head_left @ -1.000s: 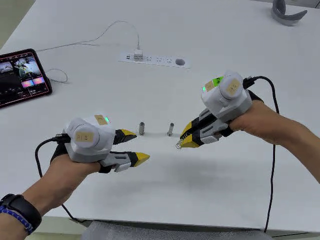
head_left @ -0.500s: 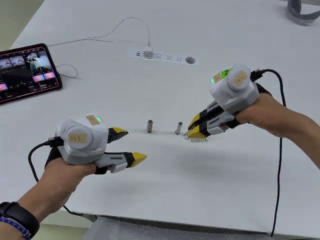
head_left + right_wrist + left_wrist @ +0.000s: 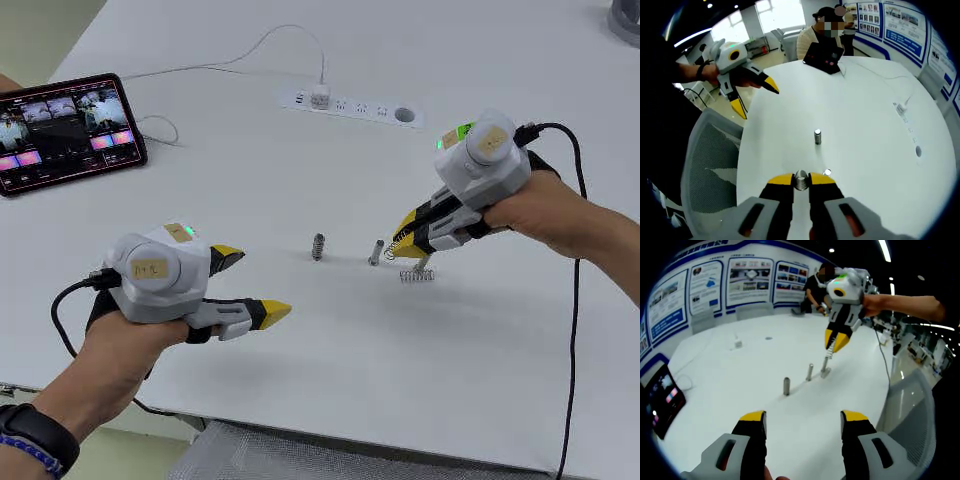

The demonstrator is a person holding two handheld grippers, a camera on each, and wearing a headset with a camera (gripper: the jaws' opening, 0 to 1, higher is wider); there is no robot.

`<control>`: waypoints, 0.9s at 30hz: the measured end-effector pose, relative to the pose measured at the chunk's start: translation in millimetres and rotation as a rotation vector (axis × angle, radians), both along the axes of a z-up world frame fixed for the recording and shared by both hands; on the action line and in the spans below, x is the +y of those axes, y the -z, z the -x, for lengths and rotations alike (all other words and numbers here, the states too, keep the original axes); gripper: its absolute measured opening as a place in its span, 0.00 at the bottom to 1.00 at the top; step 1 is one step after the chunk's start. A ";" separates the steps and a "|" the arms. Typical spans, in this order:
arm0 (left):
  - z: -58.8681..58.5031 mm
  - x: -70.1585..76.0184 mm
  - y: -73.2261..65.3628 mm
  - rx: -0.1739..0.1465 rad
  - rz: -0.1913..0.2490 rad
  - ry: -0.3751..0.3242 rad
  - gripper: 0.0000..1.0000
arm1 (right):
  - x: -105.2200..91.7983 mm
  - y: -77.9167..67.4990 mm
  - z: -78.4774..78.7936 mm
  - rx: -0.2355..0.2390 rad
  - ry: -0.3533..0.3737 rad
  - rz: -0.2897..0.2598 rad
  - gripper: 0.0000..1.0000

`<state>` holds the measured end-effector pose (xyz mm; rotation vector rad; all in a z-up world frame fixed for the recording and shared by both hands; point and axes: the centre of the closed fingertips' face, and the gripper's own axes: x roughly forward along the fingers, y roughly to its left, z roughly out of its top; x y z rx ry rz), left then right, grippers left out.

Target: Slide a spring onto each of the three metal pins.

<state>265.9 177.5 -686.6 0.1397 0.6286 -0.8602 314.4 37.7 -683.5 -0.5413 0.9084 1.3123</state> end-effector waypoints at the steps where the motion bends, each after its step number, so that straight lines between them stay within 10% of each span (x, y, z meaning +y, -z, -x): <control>1: 0.7 0.4 -0.2 0.000 0.000 -0.002 0.61 | 0.5 0.3 -1.7 -0.002 0.000 0.001 0.12; 27: 7.2 12.5 -0.1 0.020 0.008 -0.044 0.65 | -4.9 29.4 -38.9 -0.038 0.018 0.053 0.13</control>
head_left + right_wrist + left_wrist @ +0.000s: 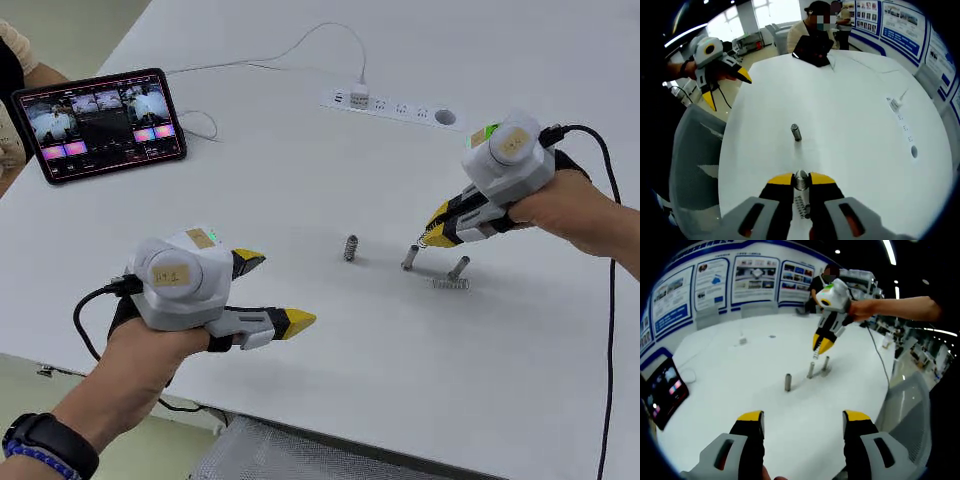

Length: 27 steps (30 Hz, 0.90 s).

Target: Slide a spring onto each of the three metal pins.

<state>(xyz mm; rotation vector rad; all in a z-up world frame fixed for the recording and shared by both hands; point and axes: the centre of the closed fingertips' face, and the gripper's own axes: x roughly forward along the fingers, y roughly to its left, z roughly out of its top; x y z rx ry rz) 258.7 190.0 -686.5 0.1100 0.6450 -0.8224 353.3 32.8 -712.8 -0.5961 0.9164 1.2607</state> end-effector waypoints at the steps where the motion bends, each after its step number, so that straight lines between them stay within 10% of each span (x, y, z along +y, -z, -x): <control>1: -0.1 0.4 0.2 0.000 0.000 -0.001 0.65 | 0.4 1.0 -0.2 0.001 -0.003 0.001 0.13; 27: -0.9 5.9 5.1 0.016 -0.007 -0.015 0.63 | 6.3 22.8 -1.1 0.008 -0.037 0.029 0.13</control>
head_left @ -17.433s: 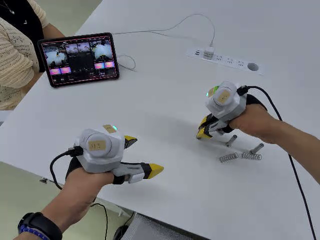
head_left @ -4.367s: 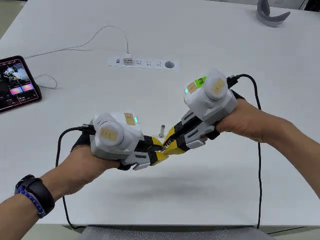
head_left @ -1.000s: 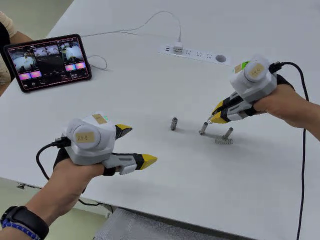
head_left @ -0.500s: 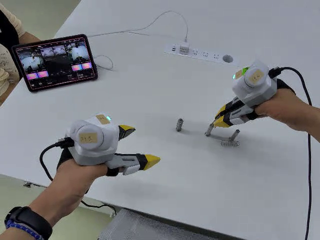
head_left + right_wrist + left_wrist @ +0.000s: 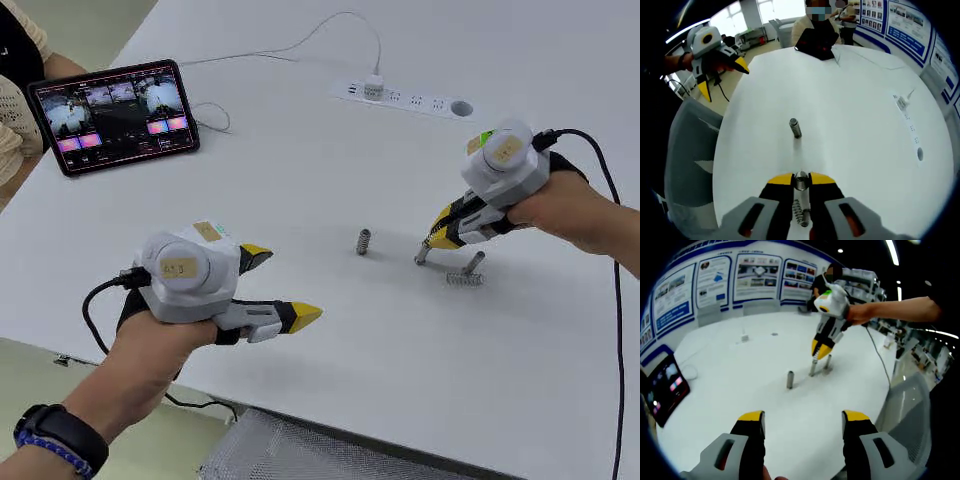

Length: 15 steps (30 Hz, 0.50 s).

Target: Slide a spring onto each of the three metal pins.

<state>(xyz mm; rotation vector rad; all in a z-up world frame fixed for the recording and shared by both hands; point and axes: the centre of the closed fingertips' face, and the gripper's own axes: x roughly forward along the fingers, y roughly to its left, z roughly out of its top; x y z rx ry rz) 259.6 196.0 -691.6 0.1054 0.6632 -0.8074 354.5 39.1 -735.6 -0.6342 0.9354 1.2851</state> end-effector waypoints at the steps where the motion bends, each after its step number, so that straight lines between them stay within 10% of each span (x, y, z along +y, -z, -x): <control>1: -0.1 -0.1 0.0 0.000 0.000 0.000 0.63 | 0.8 0.1 -0.3 -0.001 -0.001 -0.001 0.13; 15: 1.2 -0.5 -0.2 0.002 -0.003 0.001 0.63 | 4.8 10.9 4.7 -0.015 -0.048 0.040 0.13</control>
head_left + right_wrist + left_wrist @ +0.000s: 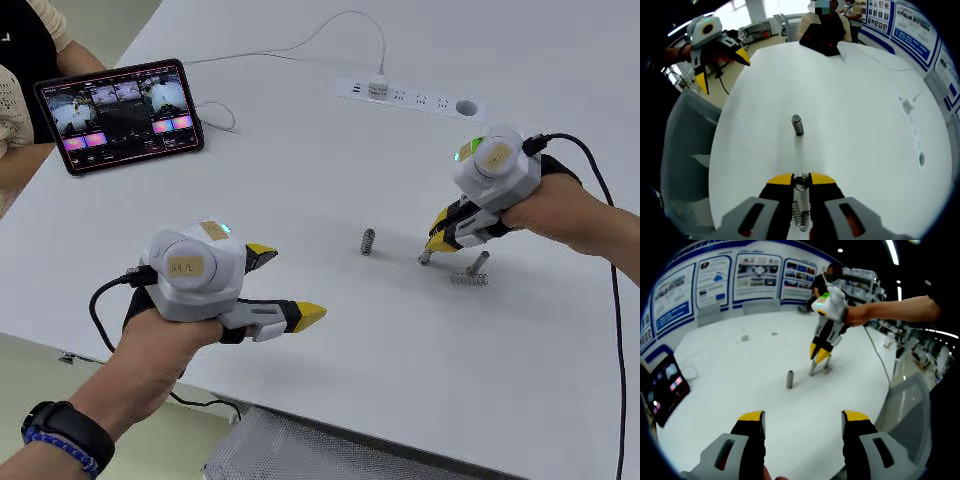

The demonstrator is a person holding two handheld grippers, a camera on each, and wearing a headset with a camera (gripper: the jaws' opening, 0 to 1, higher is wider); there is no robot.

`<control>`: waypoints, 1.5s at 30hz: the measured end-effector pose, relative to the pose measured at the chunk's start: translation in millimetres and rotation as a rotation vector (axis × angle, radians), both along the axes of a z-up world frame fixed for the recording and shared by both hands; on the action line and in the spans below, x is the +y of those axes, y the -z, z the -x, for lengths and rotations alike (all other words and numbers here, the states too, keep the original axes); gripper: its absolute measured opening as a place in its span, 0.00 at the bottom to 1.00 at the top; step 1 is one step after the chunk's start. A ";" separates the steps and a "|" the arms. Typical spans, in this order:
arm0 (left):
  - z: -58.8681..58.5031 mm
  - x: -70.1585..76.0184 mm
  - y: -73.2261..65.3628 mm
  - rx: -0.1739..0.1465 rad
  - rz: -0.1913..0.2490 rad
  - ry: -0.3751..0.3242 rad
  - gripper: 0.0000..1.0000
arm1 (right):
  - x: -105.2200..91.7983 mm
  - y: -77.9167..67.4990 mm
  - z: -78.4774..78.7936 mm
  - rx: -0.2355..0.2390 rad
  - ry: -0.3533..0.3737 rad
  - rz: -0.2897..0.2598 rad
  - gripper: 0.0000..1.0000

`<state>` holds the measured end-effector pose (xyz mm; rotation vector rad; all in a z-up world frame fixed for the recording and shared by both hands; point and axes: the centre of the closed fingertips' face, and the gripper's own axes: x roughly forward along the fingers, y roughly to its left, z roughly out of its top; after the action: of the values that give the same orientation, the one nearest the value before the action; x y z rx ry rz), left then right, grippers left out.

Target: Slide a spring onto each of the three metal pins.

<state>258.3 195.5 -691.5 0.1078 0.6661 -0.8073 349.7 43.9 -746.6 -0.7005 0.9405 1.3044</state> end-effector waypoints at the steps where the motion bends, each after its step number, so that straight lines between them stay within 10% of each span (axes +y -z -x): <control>1: 0.2 -0.1 0.0 0.001 0.001 0.000 0.63 | 0.0 0.9 -0.3 0.000 0.001 0.002 0.13; 30: 2.2 1.4 2.4 0.008 -0.003 -0.012 0.63 | -1.9 29.5 -0.5 0.008 0.011 0.032 0.14; 45: -1.8 -4.6 -4.2 -0.005 0.009 -0.002 0.63 | -16.4 22.3 -0.2 -0.004 0.074 0.042 0.35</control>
<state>260.1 190.9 -687.2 0.1010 0.6578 -0.8075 349.9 27.5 -768.9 -0.6948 0.9838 1.2209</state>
